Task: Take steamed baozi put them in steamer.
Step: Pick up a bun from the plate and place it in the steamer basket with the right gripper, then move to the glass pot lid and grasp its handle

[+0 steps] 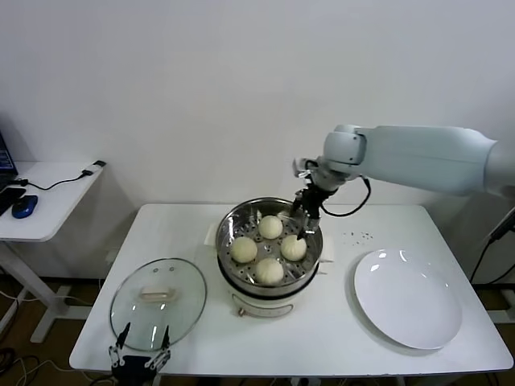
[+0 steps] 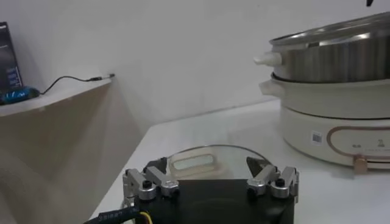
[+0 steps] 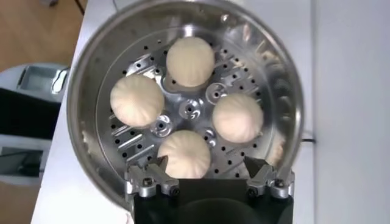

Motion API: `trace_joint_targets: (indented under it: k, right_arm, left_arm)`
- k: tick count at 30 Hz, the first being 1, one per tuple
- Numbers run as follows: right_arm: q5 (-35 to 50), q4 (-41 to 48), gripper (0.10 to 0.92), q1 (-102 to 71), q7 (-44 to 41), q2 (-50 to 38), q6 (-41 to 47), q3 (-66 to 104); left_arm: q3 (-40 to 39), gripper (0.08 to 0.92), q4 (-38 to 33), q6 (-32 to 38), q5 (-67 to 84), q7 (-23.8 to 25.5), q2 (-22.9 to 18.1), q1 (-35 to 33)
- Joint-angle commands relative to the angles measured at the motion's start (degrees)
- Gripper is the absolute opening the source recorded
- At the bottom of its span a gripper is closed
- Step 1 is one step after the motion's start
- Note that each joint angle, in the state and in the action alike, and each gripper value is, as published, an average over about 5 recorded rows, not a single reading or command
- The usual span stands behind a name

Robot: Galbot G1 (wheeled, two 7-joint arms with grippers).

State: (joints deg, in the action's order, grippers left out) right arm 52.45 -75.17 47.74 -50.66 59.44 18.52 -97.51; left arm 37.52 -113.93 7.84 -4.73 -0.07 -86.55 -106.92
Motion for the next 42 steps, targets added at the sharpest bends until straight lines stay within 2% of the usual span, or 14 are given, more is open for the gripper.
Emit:
trace_joint_targets:
  k: [1, 5, 9, 15, 18, 21, 24, 31, 35, 42]
  right_arm:
    - [1.5, -7.8, 0.823, -1.2, 10.3, -19.8, -9.0, 8.0]
    - [3.1, -13.0, 0.823, -9.4, 21.8, -29.4, -15.6, 14.1]
    - [2.4, -16.6, 0.823, -25.8, 29.8, -37.5, -20.2, 28.8]
    - [3.8, -20.8, 0.823, -41.7, 38.7, -42.1, -27.3, 40.5]
    - [2.5, -21.3, 0.823, -60.1, 40.4, -42.0, -28.2, 58.9]
    - [-2.1, -21.6, 0.823, -83.5, 39.4, -38.1, -25.8, 86.7]
    - [-5.6, -22.0, 0.823, -97.9, 37.9, -31.8, -23.8, 105.9]
    - [-9.8, -23.1, 0.823, -109.9, 36.7, -23.4, -24.0, 119.9]
    - [-14.6, -25.2, 0.823, -116.0, 37.7, -15.8, -24.0, 126.5]
    - [-20.2, -26.8, 0.823, -122.8, 40.5, -6.2, -24.0, 131.8]
  left_arm:
    - [0.3, 0.823, -0.5, 0.1, -0.5, 0.0, -0.3, -0.3]
    - [1.0, 0.823, -0.7, 0.0, -1.0, -0.1, -0.5, -0.1]
    - [1.7, 0.823, -0.7, -0.1, -2.0, -0.1, -0.6, 0.4]
    - [2.2, 0.823, -1.7, -0.6, -4.0, 0.1, -1.2, 1.2]
    - [2.2, 0.823, -2.6, -1.6, -4.9, 0.4, -1.6, 2.0]
    - [2.1, 0.823, -3.4, -2.3, -5.9, 0.6, -1.9, 2.3]
    - [2.1, 0.823, -3.9, -2.5, -6.9, 0.7, -2.1, 2.1]
    - [3.0, 0.823, -4.4, -2.8, -12.5, 0.1, -2.2, 3.0]
    - [3.8, 0.823, -4.0, -2.5, -22.4, -1.1, -2.2, 4.1]
    - [6.2, 0.823, -2.0, -2.6, -60.7, -5.9, -2.1, 7.4]
